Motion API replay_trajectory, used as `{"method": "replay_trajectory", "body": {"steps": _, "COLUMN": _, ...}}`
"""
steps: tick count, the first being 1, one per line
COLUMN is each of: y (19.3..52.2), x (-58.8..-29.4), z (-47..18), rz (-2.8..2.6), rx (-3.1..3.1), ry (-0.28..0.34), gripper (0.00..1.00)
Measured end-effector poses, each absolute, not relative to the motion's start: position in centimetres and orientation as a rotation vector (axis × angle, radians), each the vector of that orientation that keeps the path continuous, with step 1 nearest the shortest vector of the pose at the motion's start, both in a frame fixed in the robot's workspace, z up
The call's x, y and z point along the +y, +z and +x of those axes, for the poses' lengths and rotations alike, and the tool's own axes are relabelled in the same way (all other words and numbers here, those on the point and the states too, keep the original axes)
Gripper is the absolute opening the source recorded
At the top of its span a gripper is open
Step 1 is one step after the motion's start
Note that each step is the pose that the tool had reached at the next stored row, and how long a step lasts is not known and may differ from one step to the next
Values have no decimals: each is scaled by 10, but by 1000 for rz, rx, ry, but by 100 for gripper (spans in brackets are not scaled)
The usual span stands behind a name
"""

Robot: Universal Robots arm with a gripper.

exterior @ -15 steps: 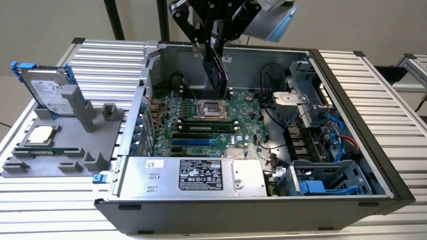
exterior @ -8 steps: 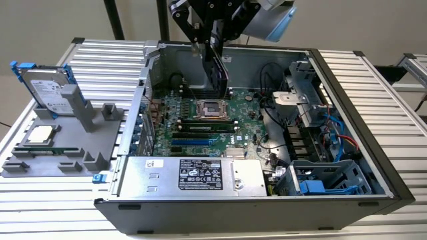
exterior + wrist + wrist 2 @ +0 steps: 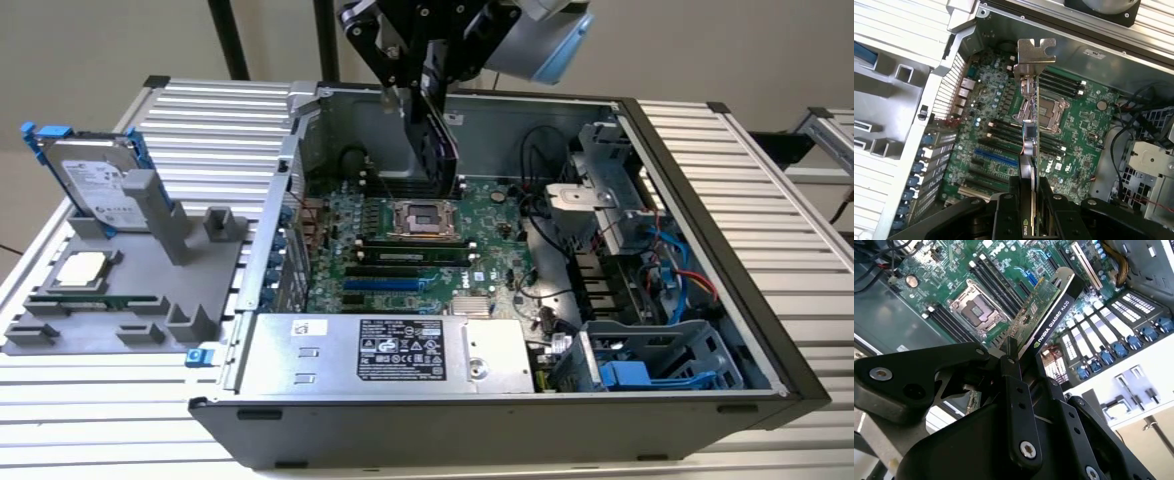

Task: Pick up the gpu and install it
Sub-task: 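Insert the gpu into the slot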

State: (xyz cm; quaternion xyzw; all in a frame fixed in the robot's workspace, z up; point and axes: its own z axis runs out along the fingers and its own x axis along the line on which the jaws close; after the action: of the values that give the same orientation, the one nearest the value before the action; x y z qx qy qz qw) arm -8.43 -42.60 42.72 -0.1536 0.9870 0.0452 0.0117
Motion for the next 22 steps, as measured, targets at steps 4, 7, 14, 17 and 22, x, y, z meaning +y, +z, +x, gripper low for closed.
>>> {"method": "replay_trajectory", "body": {"steps": 4, "y": 427, "x": -426, "z": -84, "rz": -495, "rx": 3076, "ry": 141, "gripper": 0}}
{"method": "replay_trajectory", "body": {"steps": 7, "y": 427, "x": -426, "z": -84, "rz": -507, "rx": 3074, "ry": 141, "gripper": 0}}
{"method": "replay_trajectory", "body": {"steps": 14, "y": 427, "x": -426, "z": -84, "rz": -535, "rx": 3070, "ry": 142, "gripper": 0}}
{"method": "replay_trajectory", "body": {"steps": 17, "y": 427, "x": -426, "z": -84, "rz": -547, "rx": 3069, "ry": 142, "gripper": 0}}
{"method": "replay_trajectory", "body": {"steps": 22, "y": 427, "x": -426, "z": -84, "rz": -566, "rx": 3066, "ry": 142, "gripper": 0}}
